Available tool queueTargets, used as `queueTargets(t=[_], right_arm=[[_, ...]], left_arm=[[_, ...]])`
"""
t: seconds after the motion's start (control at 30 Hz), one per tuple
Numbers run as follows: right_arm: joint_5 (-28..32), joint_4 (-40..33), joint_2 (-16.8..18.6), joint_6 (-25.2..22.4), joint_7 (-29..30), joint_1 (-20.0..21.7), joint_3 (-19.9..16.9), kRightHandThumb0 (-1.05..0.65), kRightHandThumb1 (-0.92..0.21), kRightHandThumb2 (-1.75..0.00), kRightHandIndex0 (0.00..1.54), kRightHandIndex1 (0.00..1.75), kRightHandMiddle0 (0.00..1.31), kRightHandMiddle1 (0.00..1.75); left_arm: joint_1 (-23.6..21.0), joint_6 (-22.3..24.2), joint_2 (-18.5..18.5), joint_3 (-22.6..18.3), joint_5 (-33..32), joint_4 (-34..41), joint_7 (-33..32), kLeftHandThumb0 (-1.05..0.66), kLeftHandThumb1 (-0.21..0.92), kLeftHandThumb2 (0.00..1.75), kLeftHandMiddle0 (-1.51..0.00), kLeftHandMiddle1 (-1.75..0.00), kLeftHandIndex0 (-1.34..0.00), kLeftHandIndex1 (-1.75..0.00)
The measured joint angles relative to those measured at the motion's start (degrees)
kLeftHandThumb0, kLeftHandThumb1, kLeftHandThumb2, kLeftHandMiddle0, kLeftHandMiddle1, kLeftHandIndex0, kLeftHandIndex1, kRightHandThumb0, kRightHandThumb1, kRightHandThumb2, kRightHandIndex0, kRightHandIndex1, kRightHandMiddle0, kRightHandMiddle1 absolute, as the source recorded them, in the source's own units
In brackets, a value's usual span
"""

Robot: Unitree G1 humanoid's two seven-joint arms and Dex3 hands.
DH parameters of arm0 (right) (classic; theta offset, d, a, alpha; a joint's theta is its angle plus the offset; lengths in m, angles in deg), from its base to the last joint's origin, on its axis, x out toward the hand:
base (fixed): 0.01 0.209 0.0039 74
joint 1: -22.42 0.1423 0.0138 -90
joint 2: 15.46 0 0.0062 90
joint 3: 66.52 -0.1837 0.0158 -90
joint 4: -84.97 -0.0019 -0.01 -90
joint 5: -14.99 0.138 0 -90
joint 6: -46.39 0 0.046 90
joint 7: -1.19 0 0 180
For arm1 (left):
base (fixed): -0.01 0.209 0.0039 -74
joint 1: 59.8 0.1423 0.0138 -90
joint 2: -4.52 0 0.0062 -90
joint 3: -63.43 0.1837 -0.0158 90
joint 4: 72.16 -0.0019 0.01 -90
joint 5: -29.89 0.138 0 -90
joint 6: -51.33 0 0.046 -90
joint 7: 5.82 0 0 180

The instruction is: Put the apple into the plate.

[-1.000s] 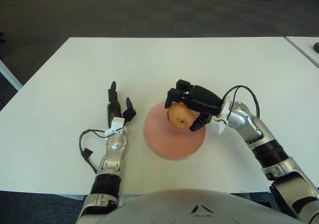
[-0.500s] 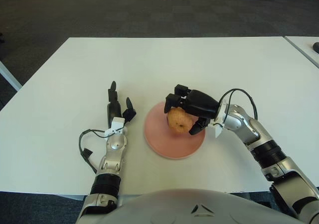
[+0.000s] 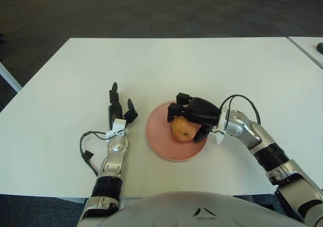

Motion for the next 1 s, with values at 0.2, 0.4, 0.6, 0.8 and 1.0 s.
queueTargets(t=[0.2, 0.4, 0.6, 0.8, 1.0], right_arm=[[-1.74, 1.35, 0.05, 0.64, 2.59, 0.25, 0.46, 0.0, -0.11, -1.53, 0.79, 1.66, 0.54, 1.75], [-3.33, 2.93, 0.05, 1.23, 5.63, 1.17, 1.03, 0.0, -0.11, -1.53, 0.79, 1.66, 0.54, 1.75], [-4.24, 4.12, 0.07, 1.32, 8.06, 1.85, 1.66, 0.0, -0.12, -1.53, 0.78, 1.66, 0.54, 1.75], [-5.74, 4.88, 0.08, 1.64, 10.97, 1.98, 1.95, 0.0, -0.13, -1.53, 0.75, 1.71, 0.54, 1.75], [-5.93, 5.32, 0.06, 1.71, 12.35, 1.98, 1.92, -0.01, -0.25, -1.36, 0.66, 1.74, 0.51, 1.61]], left_arm=[[0.01, -0.01, 0.03, -0.01, -0.4, 0.0, 0.01, -0.73, 0.92, 0.94, -0.18, 0.0, 0.0, -0.39], [0.02, 0.0, 0.06, 0.0, -0.66, 0.0, 0.03, -0.74, 0.92, 0.94, -0.18, 0.0, 0.0, -0.39], [0.03, 0.0, 0.07, 0.03, -0.66, 0.04, 0.06, -0.74, 0.92, 0.94, -0.18, 0.0, 0.0, -0.39], [0.07, 0.01, 0.07, 0.04, -0.66, 0.1, 0.06, -0.74, 0.92, 0.94, -0.18, 0.0, 0.0, -0.38], [0.08, 0.25, 0.09, 0.06, -0.6, 0.2, 0.05, -0.75, 0.92, 0.95, -0.18, 0.0, 0.0, -0.37]])
